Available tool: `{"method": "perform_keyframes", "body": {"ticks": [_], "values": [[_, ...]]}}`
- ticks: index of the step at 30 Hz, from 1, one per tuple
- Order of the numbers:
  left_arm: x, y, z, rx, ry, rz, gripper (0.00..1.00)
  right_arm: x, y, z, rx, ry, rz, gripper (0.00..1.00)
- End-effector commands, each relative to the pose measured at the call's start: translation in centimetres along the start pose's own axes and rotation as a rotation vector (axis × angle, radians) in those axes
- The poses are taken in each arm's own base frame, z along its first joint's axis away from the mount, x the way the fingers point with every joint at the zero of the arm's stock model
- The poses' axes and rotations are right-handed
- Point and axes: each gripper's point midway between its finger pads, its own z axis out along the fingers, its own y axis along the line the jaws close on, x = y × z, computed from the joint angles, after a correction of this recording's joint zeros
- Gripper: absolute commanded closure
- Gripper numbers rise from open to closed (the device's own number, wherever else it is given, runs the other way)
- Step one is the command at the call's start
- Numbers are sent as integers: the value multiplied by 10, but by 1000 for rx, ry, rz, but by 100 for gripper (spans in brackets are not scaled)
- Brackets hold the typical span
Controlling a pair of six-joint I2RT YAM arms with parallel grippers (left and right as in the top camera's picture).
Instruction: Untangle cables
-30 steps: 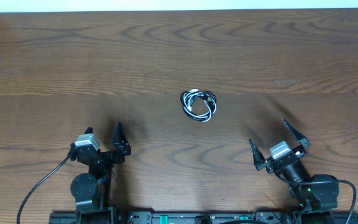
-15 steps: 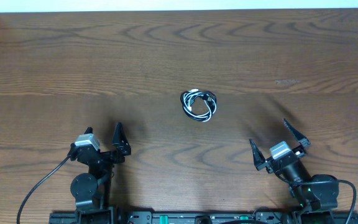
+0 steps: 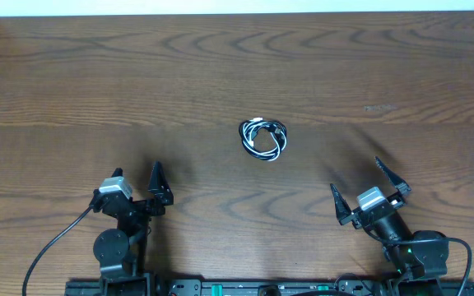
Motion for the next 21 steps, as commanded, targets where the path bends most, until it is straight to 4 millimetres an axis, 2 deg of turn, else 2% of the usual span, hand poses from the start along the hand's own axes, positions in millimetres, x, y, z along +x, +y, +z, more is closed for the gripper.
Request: {"method": "perform_keyframes", "body": {"ticks": [1,14,17,21], "values": [[16,2,1,1,54,-3,8,2,-2,0,12,8,12,1],[15,-2,1,19,52,-13,8,2,-2,0,12,8,12,1],[4,-5,0,30,14,-87,8,2,-2,0,12,8,12,1],[-15,-11,-3,41,-25,-90,8,2,-2,0,12,8,12,1]]}}
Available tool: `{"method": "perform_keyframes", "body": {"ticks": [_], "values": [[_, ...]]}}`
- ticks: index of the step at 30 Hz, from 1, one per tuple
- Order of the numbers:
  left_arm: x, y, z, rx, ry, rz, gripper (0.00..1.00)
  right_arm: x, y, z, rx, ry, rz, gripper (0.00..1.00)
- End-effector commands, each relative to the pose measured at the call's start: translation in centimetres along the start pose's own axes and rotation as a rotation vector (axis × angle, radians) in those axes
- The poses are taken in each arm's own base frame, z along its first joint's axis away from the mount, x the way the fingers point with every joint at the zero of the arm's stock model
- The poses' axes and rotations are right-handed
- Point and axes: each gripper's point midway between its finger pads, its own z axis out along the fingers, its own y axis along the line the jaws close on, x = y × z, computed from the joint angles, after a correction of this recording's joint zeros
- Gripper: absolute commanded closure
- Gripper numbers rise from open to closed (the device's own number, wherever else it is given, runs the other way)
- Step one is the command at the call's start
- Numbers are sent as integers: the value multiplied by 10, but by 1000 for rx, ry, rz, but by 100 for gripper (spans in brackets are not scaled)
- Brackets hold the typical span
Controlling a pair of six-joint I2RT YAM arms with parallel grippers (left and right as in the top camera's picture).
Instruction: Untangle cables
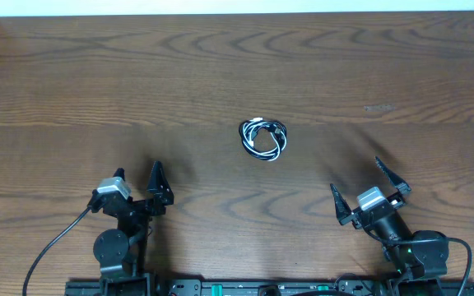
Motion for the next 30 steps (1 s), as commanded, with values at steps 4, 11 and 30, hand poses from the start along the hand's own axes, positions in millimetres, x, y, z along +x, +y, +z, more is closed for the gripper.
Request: {"method": "perform_keyframes", "body": {"ticks": [4,11,30], "values": [[-27,-12,-7,19,-35,-73,8,2,-2,0,12,8,12,1],[-40,-16,-13,-4,-1,-113,8,2,-2,0,12,8,12,1],[-45,-24,25,-29,195,-175,8,2,-2,0,12,8,12,1]]}}
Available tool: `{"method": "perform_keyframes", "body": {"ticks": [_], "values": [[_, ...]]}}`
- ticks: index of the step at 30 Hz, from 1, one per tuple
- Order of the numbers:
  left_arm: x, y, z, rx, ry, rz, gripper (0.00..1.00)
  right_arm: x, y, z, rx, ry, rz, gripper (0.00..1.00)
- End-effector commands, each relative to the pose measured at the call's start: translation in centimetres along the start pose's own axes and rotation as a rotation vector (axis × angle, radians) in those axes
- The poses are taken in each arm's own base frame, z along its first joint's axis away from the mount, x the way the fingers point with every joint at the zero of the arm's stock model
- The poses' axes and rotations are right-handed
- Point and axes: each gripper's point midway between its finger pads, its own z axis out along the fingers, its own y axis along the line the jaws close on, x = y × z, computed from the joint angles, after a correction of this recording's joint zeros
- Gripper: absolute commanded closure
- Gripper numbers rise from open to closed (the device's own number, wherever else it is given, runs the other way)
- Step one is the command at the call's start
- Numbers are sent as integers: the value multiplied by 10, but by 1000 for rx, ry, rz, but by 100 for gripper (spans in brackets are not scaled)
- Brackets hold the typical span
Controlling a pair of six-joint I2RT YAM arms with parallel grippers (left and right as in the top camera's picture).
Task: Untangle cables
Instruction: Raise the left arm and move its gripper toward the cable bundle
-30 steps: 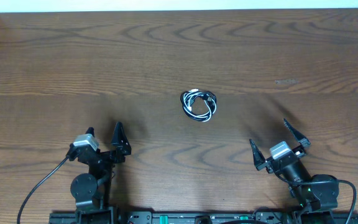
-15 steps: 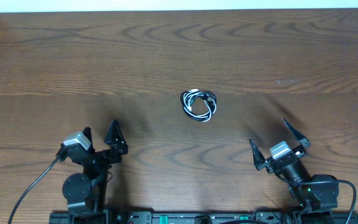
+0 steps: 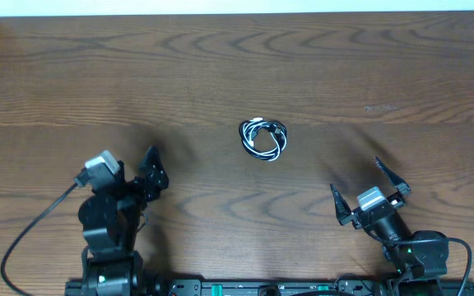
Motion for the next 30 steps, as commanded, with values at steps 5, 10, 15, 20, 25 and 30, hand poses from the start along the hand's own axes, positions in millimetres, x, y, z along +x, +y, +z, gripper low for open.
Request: {"method": "perform_keyframes", "body": {"ticks": [5,10,15,20,25,30], "values": [[-27,-26,12,60,32,-10,8,2,-2,0,12,8,12,1],[-19,-26,33,50,130,-26,8,2,-2,0,12,8,12,1],[-23,-42,50,106,203,-38,8,2,-2,0,12,8,12,1],[-40,-57,61,147,214,-27,8,2,-2,0,12,8,12,1],[-52,-71,70,198,231,-3,9,2,-2,0,12,8,12,1],[-45,-74,81,207,272,-8,8,2,-2,0,12,8,12,1]]}}
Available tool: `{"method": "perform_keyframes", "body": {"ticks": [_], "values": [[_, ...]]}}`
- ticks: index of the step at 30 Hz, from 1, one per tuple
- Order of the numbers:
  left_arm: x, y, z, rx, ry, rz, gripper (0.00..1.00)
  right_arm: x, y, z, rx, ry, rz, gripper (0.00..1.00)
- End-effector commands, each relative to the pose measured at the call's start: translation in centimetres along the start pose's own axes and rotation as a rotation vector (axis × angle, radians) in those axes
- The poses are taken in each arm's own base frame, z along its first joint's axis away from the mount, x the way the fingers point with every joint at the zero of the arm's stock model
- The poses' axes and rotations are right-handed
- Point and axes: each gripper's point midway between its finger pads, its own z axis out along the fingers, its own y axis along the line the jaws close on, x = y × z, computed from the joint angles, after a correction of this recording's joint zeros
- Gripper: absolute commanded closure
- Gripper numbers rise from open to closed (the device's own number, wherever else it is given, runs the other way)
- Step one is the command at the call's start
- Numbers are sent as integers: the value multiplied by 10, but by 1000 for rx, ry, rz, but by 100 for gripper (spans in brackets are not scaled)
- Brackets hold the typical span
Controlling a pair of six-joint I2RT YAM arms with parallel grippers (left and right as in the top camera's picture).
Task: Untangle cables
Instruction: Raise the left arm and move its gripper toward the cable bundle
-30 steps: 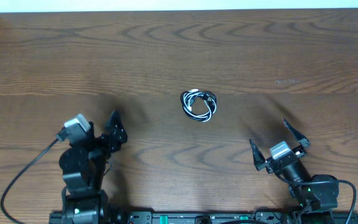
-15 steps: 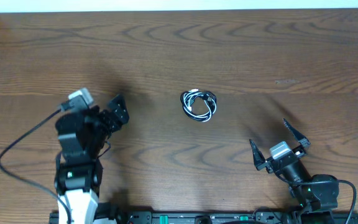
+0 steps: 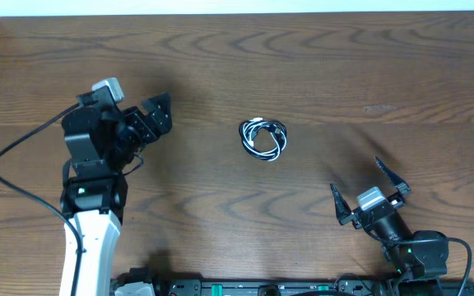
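Observation:
A small coil of tangled black and white cables lies on the wooden table near its middle. My left gripper is raised over the table to the left of the coil, about a hand's width away, pointing toward it. Its fingers look apart and hold nothing. My right gripper rests low at the front right, well short of the coil, with its fingers spread wide and empty.
The left arm's black cord loops out to the left of the arm. A white wall edge runs along the far side of the table. The arm bases stand at the front edge.
My left arm has lifted and reached farther back, from the front left to level with the coil on its left side. The right arm and the cables have not moved.
Both arms rested at the front edge with the coil untouched in the middle, and stayed so at the second moment. Then the left arm had begun rising at the front left. Now its gripper is level with the coil, to its left.

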Motion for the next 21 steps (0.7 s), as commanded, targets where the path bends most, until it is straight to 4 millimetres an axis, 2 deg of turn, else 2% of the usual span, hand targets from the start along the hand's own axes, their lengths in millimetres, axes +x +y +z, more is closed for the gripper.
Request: {"method": "perform_keyframes", "body": {"ticks": [1,7,13,17,21], "values": [[4,-7,8,33,38,19,8,2,-2,0,12,7,12,1],[37,9,40,-8,162,-14,8,2,-2,0,12,7,12,1],[73,31,70,-141,244,5,8,2,-2,0,12,7,12,1],[91,40,81,-216,273,36,8,2,-2,0,12,7,12,1],[106,40,85,-219,322,92,8,2,-2,0,12,7,12,1]]}}
